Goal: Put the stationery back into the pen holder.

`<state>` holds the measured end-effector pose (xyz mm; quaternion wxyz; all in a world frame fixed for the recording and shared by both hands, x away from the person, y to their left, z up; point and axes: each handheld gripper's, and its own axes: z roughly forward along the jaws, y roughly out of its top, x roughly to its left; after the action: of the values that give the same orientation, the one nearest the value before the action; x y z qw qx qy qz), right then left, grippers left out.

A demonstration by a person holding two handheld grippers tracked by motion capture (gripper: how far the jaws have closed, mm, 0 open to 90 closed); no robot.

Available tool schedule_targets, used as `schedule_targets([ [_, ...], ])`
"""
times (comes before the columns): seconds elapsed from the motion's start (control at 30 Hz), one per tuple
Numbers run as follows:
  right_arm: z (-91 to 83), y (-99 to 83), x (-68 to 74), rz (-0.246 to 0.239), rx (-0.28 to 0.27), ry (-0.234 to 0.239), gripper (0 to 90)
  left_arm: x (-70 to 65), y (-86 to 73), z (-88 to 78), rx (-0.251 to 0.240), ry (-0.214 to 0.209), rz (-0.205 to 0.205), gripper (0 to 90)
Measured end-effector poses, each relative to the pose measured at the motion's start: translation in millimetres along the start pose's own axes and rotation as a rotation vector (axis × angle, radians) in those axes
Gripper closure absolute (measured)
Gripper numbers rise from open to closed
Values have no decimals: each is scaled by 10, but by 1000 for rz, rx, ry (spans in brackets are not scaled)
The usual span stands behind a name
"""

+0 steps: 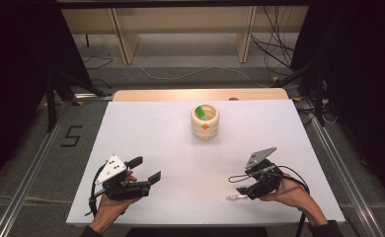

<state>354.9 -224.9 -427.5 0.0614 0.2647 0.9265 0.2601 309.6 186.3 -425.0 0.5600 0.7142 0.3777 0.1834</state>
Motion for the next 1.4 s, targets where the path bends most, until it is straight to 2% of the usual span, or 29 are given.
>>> schedule_targets([
  [0.23, 24, -83, -15, -4, 52, -14, 325, 1, 0, 1, -1, 0, -2, 151],
  [0.4, 33, -123, -6, -5, 74, 0, 353, -9, 0, 2, -1, 0, 0, 151],
  [0.6, 57, -167, -14, -19, 117, -3, 395, -7, -2, 6, 2, -1, 2, 151],
  [0.93, 77, -204, -16, -11, 154, -1, 457, -5, -3, 9, 2, -2, 0, 151],
  [1.0, 90, -218, -15, -33, 160, -3, 481, -8, -2, 9, 1, -2, 2, 151],
  [1.1, 94, -219, 0, -28, 170, -5, 489, -7, -3, 11, 2, -2, 2, 151],
  [1.13, 100, -222, -3, -44, 170, -12, 491, -6, -4, 11, 4, -2, 4, 151],
  [1.4, 131, -224, 21, -77, 186, -12, 532, -10, -3, 11, 2, -2, 3, 151],
])
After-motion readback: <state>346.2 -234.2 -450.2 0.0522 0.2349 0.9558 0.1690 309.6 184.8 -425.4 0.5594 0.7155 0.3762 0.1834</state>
